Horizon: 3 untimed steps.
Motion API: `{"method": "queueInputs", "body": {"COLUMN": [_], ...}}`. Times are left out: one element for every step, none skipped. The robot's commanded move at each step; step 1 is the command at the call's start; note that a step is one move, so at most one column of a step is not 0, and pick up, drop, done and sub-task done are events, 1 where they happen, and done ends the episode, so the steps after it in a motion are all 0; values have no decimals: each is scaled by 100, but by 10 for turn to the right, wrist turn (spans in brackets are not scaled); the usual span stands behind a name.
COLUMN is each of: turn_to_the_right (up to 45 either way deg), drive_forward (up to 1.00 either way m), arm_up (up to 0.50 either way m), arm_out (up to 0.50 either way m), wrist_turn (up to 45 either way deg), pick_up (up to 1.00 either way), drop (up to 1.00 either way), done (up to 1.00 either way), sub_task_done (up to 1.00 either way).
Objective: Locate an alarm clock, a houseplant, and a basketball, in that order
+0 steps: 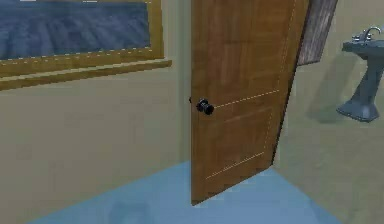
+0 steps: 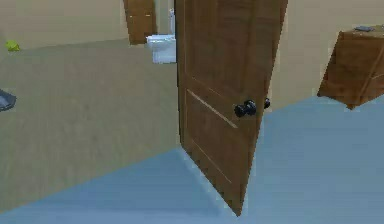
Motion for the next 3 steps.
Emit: {"method": "queueInputs", "body": {"turn_to_the_right": [450,450,450], "drive_forward": [0,0,0], "arm_up": [0,0,0], "arm_out": [0,0,0], "wrist_turn": [0,0,0], "pick_up": [0,0,0], "drop": [0,0,0], "done": [0,0,0], "sub_task_done": [0,0,0]}}
